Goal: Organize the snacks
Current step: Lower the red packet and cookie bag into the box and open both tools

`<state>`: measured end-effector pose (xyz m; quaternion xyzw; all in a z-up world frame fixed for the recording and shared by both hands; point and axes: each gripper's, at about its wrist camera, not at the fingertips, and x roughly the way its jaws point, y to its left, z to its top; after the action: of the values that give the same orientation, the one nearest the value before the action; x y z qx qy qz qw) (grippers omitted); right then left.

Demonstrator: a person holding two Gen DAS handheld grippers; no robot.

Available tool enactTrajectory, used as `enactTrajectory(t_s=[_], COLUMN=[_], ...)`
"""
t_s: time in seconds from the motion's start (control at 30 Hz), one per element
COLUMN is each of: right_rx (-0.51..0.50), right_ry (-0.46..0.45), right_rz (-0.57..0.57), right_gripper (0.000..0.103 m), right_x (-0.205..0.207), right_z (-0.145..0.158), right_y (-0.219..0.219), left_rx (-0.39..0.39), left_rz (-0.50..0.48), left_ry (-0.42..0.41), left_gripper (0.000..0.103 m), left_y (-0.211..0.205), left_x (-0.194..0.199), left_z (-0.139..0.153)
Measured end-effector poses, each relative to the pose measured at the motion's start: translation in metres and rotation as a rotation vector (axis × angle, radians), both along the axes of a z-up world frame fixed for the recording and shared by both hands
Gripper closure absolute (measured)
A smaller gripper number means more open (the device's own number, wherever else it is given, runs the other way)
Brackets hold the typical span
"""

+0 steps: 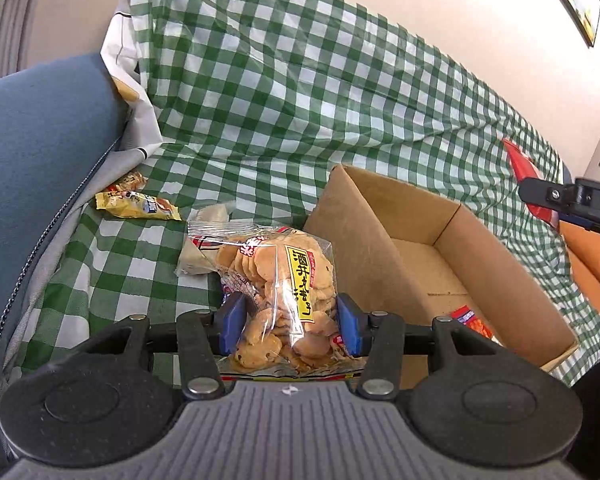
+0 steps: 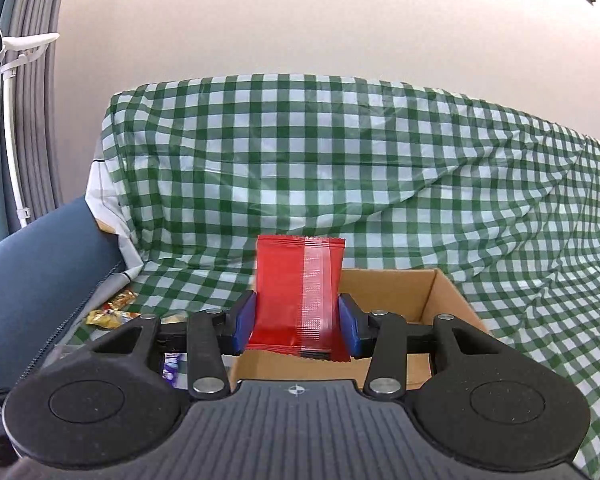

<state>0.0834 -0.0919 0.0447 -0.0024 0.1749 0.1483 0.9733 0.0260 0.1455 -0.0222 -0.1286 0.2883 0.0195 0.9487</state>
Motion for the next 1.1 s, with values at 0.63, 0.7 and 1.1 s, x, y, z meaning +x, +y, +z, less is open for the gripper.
enactTrajectory(t_s=[0.63, 0.7, 1.1], right_rx=[0.130, 0.139, 0.186], right_ry=[0.029, 0.033, 0.068], right_rz=[-0.074, -0.080, -0.151], right_gripper=[0.057, 0.057, 0.057], right_x=[-0.007, -0.006, 0.003], right_z=[-0.072, -0.073, -0.078], right_y=[-0.076, -0.081, -0.098], left_rx=[0.156, 0.173, 0.226], left_rz=[0.018, 0.010, -0.052], left_ry=[0.059, 0.048, -0.026], left_gripper=[0.049, 0.049, 0.049], left_y=[-0.022, -0.025, -0.045], left_x=[0.009, 0.008, -0.004], left_z=[-0.024, -0.024, 0.014])
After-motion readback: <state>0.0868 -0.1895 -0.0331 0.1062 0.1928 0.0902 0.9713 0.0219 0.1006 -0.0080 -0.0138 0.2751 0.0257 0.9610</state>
